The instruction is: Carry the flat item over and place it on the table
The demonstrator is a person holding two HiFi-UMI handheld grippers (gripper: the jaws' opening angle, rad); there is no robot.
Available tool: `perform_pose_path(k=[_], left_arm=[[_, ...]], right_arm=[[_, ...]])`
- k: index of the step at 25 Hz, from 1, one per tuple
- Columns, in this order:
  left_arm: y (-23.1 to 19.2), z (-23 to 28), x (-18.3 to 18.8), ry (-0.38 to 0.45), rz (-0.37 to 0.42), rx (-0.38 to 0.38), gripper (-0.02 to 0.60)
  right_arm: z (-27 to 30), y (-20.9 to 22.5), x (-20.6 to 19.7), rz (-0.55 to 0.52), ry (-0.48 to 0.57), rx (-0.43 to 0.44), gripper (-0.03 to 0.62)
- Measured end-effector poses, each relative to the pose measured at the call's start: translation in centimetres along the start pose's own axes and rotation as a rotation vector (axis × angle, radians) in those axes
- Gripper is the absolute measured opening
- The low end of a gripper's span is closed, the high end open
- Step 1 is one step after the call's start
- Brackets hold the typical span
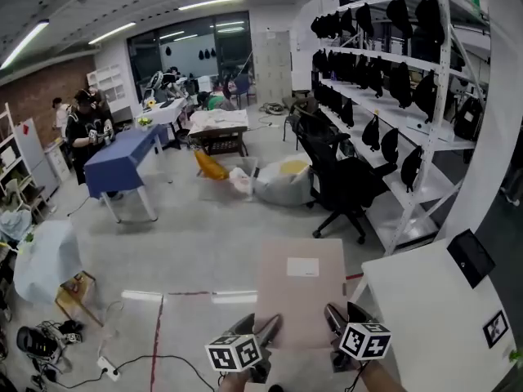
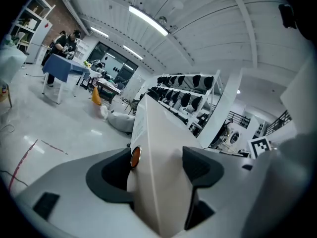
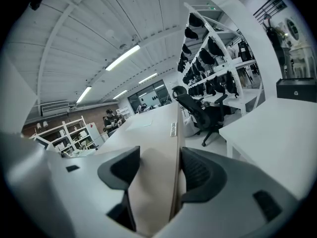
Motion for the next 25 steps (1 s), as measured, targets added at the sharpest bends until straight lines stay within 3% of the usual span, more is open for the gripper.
perform_pose_path(k=[12,18,25], left_arm=[[-3.4,8.2,5.2,-0.061,0.014,-0.086,0.305],[-2.3,14.1,7.5,-0.102,0.05,-0.114,0.305],[1.1,22.2,8.9,-0.138,0.093,-0.199,0.305]], right_arm=[[6.7,2.2,3.8,0.03,0.026,-0.1,0.252],[9.0,6.1,6.4,0.073,0.047,-0.145,0.252],[9.5,12.5,10.0,0.101,0.106,-0.23,0.251]])
Point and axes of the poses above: the fingertips, and each gripper's own axes: z forward along the fingers, y to its right, x out of its top, the point moved 4 cm from there along -z, backward along the fingers, and after that the axes turned 2 degrees about -y, right-handed, at the moved point
